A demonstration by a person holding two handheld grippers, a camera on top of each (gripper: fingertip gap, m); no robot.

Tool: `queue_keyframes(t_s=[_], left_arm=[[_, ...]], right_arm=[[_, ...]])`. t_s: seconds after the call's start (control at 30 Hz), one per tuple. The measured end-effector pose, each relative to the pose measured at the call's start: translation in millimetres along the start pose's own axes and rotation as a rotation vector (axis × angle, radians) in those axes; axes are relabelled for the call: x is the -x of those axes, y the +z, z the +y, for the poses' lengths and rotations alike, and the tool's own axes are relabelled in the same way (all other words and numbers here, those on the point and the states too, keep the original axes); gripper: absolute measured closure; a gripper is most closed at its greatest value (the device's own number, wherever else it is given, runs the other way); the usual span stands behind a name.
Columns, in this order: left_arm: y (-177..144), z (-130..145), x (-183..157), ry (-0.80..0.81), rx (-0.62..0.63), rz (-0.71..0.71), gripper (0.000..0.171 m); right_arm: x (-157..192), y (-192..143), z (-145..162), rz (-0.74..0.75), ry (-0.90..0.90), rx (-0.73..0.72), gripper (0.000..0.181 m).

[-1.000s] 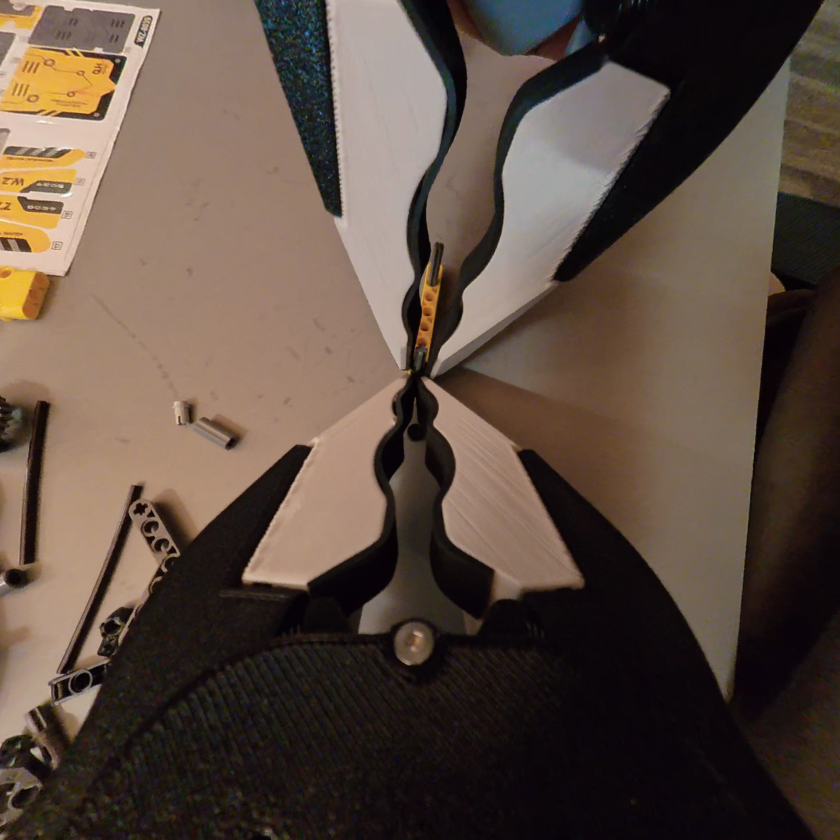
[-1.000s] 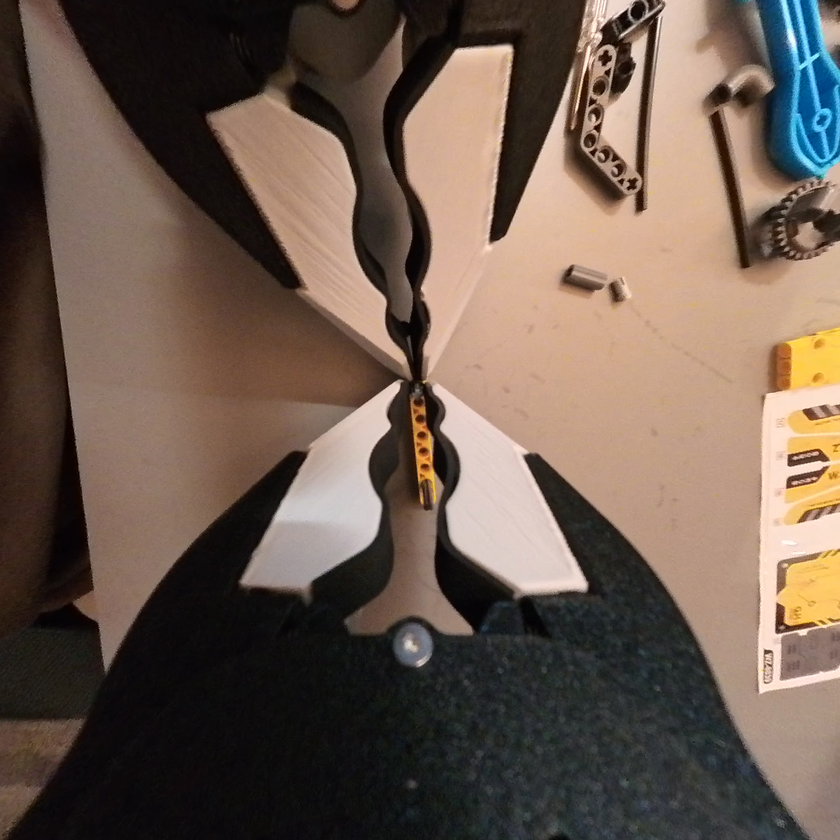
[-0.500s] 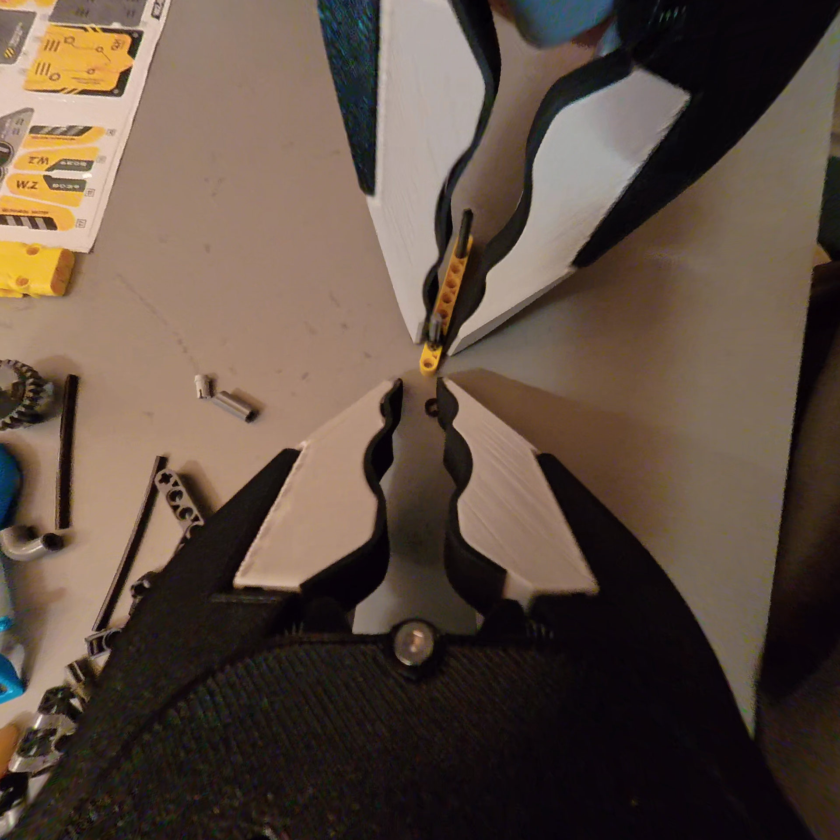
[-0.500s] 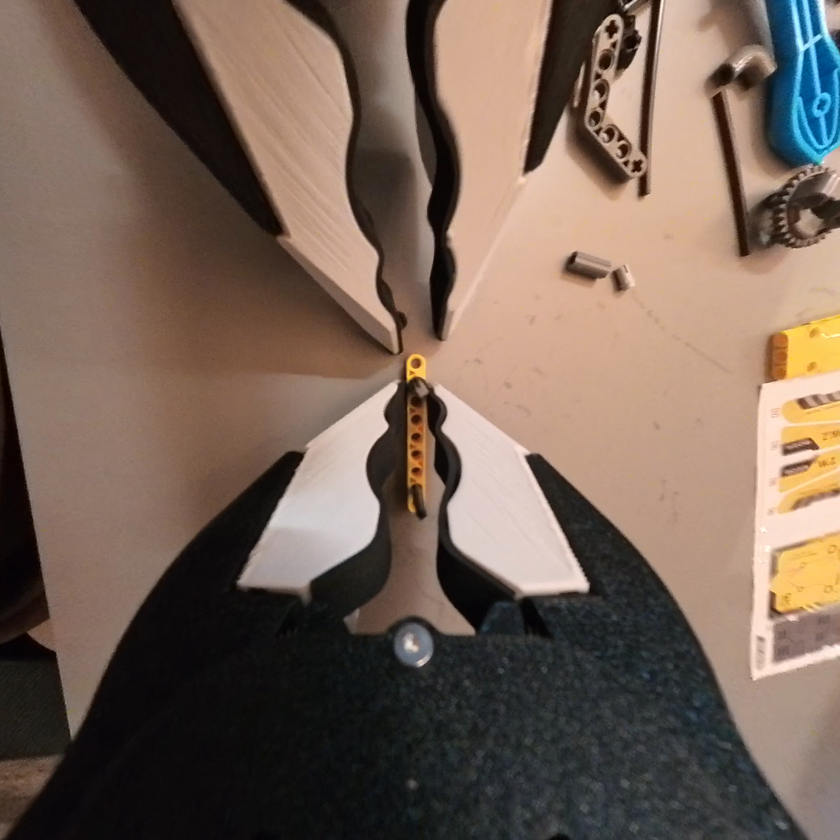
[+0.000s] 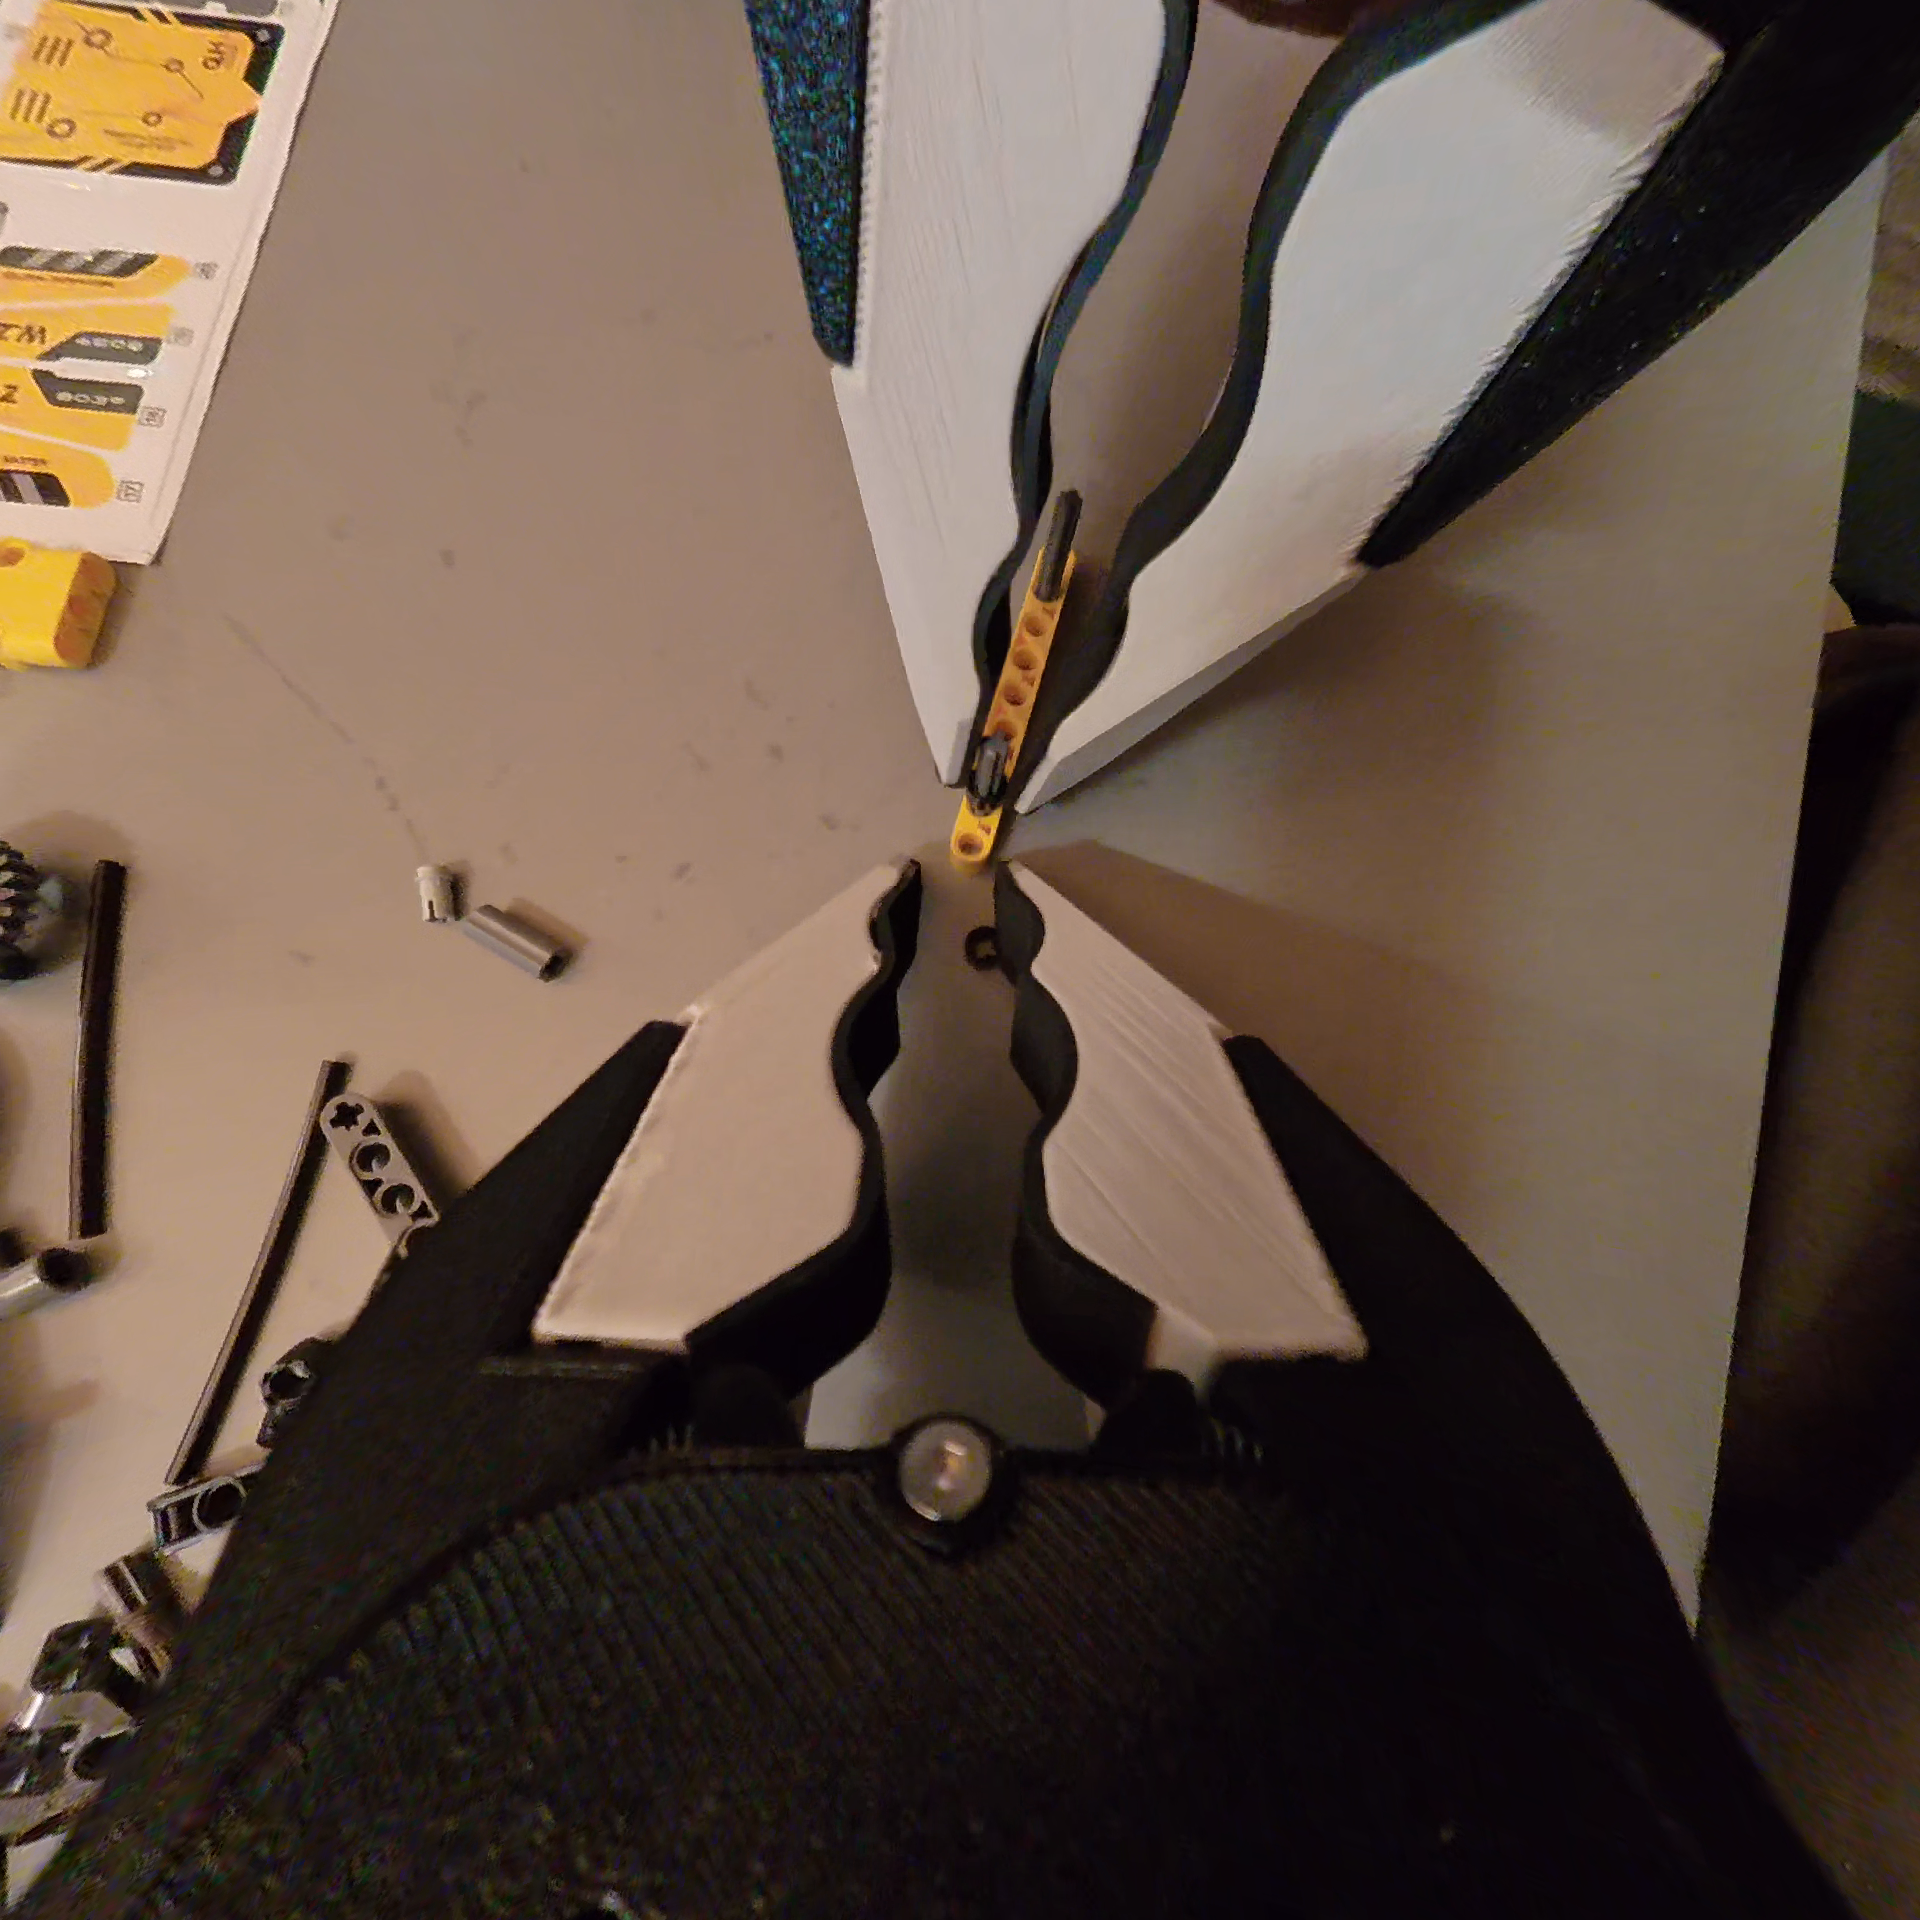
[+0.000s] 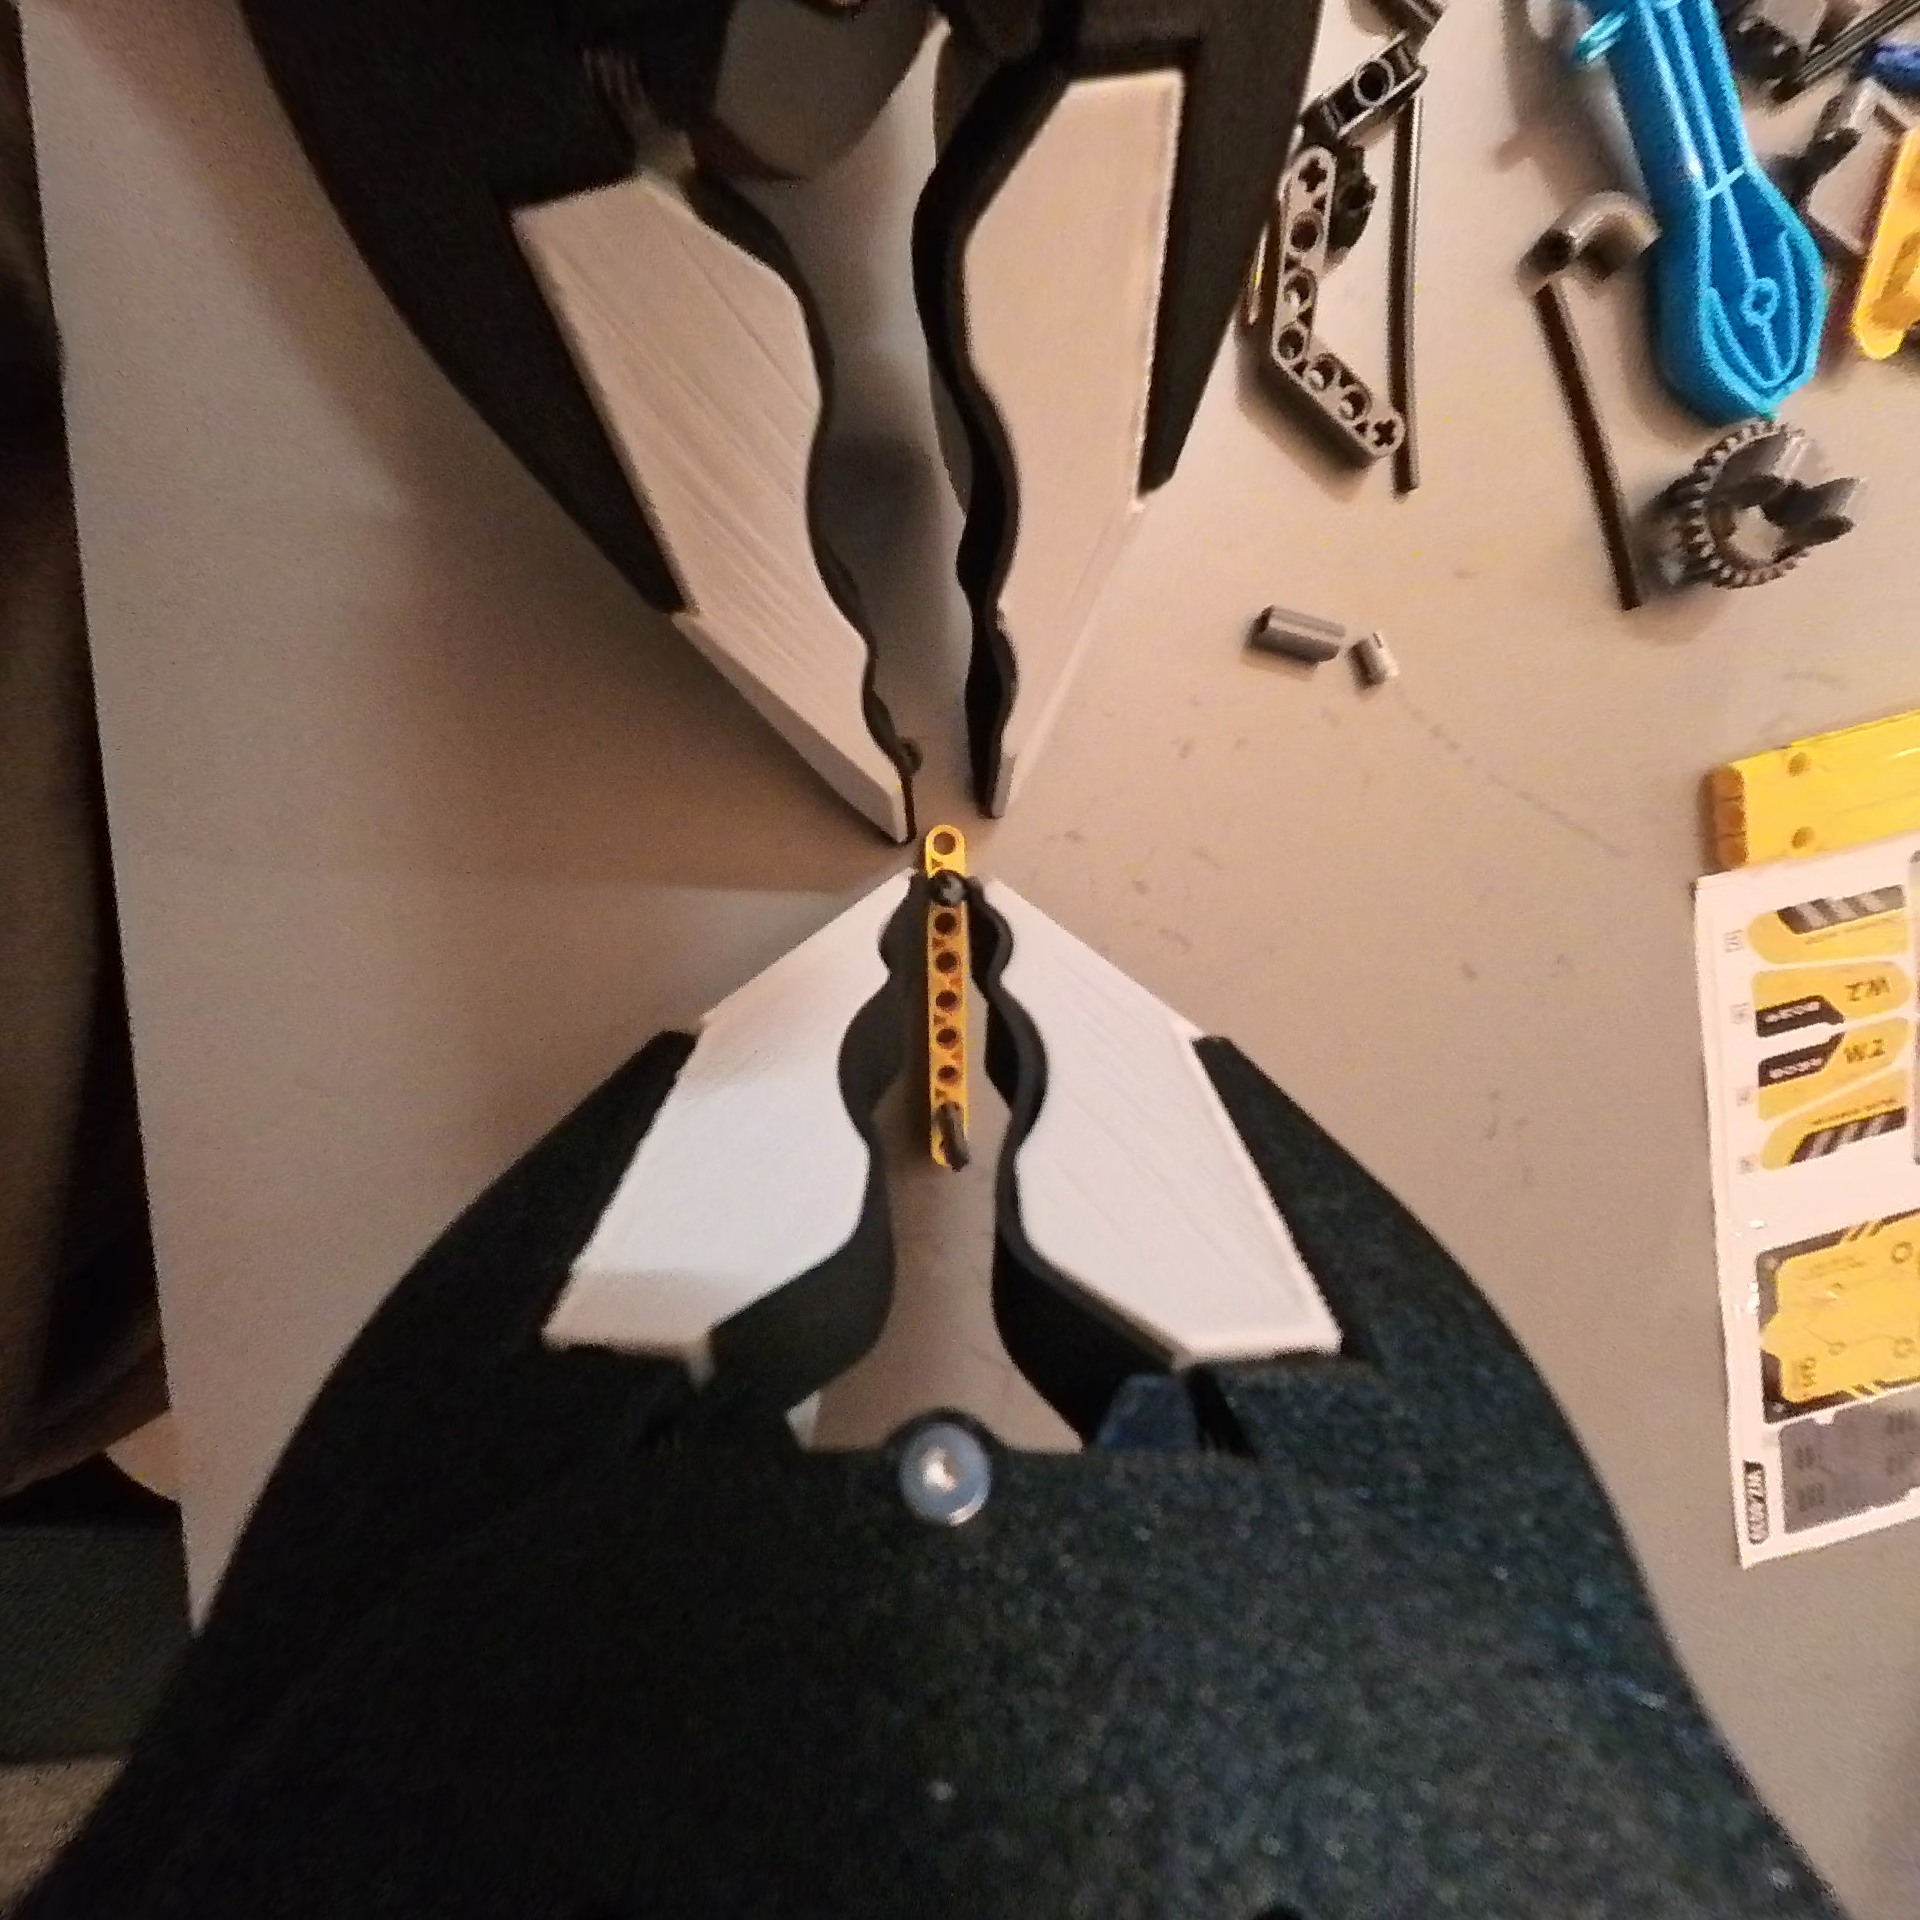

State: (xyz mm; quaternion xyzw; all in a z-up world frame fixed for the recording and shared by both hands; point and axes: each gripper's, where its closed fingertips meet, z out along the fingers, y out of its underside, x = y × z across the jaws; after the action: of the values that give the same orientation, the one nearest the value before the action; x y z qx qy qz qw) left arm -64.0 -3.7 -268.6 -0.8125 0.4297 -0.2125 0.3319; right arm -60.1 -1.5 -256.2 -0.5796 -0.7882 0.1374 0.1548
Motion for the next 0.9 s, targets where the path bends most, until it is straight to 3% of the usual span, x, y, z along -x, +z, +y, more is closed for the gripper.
queue_keyframes(t_s=[0.47,0.9], left_arm=[[0.4,0.2,0.0,-0.008,0.003,0.009,0.162],[0.3,0.3,0.3,-0.007,0.002,0.006,0.163]], right_arm=[[1.6,3.0,2.7,-0.071,0.039,0.019,0.176],[0.3,4.3,2.8,0.024,-0.012,0.043,0.174]])
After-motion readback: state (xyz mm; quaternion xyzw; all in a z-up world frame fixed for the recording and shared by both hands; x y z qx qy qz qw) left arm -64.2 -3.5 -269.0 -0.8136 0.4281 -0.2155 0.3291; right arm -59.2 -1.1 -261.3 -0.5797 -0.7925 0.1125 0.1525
